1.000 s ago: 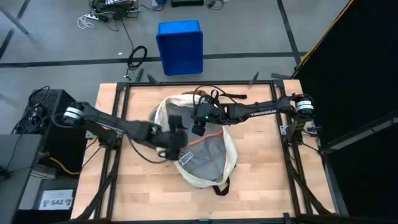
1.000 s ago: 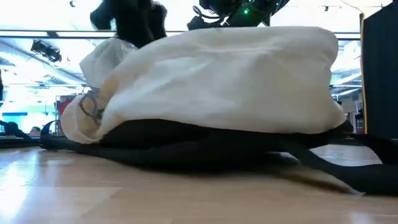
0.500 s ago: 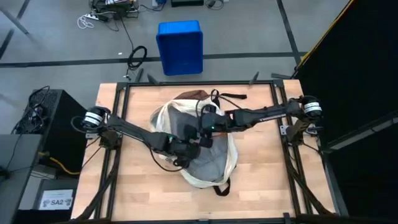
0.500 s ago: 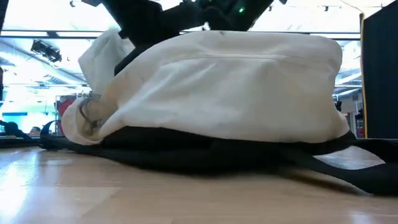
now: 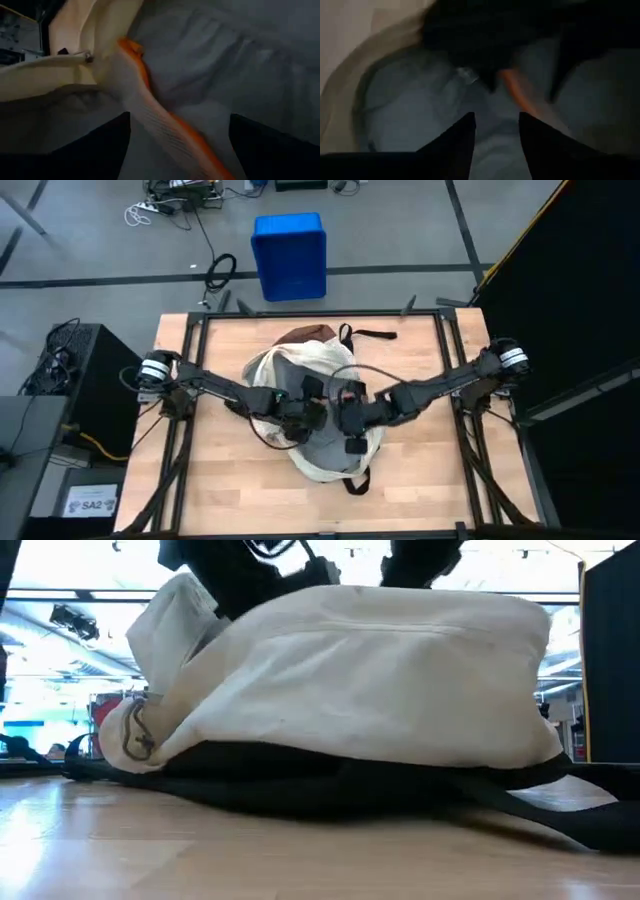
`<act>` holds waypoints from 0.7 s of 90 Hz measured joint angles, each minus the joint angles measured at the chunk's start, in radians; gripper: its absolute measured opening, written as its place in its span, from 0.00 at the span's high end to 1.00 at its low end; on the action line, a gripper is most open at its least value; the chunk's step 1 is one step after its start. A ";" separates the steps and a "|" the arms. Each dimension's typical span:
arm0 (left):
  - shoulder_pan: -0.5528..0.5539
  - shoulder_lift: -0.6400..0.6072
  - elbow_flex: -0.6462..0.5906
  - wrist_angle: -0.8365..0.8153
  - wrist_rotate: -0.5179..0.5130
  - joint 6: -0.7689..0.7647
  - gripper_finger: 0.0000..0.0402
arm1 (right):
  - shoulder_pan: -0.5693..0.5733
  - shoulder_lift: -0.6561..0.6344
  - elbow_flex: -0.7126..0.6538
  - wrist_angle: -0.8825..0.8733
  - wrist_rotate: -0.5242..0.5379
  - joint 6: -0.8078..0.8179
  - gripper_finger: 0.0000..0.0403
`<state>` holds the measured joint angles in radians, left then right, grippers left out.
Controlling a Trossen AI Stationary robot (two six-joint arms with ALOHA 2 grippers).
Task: Unpack backpack
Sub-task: Remove the zip bag from the white backpack
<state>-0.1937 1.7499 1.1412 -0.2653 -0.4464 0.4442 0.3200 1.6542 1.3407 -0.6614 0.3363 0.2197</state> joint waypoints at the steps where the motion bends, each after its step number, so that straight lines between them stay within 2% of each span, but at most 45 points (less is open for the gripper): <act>1: 0.002 0.002 0.000 0.000 0.002 0.002 0.25 | 0.004 0.002 0.000 -0.005 0.000 0.007 0.70; 26: 0.037 0.058 0.002 0.042 0.046 0.080 0.25 | 0.089 0.110 0.001 -0.041 -0.026 0.132 0.74; 50: 0.103 0.099 0.002 0.045 0.051 0.078 0.25 | 0.140 0.189 0.000 -0.032 -0.019 0.231 0.75; 63: 0.141 0.107 0.001 0.040 0.058 0.054 0.25 | 0.138 0.258 0.000 0.008 -0.112 0.232 0.75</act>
<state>-0.0531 1.8567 1.1423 -0.2256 -0.3883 0.4981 0.4583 1.9126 1.3407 -0.6537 0.2243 0.4519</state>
